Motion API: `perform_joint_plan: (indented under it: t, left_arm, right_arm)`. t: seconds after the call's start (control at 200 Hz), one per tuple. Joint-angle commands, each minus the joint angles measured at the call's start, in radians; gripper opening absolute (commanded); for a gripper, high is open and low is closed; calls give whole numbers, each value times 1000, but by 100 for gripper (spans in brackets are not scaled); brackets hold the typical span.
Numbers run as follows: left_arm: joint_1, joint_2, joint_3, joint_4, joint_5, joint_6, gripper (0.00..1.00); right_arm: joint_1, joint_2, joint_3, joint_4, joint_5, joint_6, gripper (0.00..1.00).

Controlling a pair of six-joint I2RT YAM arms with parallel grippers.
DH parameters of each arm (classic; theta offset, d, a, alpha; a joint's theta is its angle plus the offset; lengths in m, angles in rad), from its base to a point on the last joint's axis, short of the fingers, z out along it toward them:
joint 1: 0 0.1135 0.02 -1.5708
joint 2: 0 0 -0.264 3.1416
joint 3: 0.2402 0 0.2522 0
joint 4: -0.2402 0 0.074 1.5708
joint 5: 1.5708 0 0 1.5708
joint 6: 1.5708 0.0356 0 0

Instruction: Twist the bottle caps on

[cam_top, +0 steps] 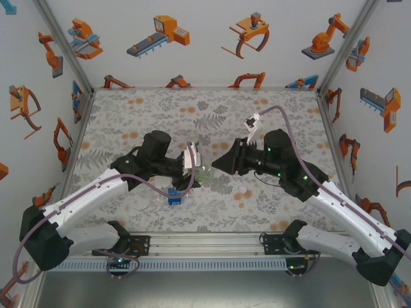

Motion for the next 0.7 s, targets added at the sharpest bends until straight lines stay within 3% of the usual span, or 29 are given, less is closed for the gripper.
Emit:
perform_joint_plan:
  t: [0.0,0.045,0.145,0.285,0.446,0.696]
  left_arm:
    - [-14,1,-4,148,-27,2,0]
    - [-15,8,0,150,-31,0,0]
    - [-14,27,11,144,-32,-1,0]
    - [-15,39,22,142,-40,-7,0]
    - [-14,41,25,145,-73,-18,0]
    - [-15,42,31,143,-103,-35,0]
  right_arm:
    - [0,8,3,-52,149,276,0]
    - [0,9,-4,-34,156,283,0]
    - [-1,16,0,-32,174,280,30]
    - [-6,31,19,-34,171,268,50]
    - [-11,56,32,-35,148,255,51]
    - [-18,73,34,-35,135,246,39]
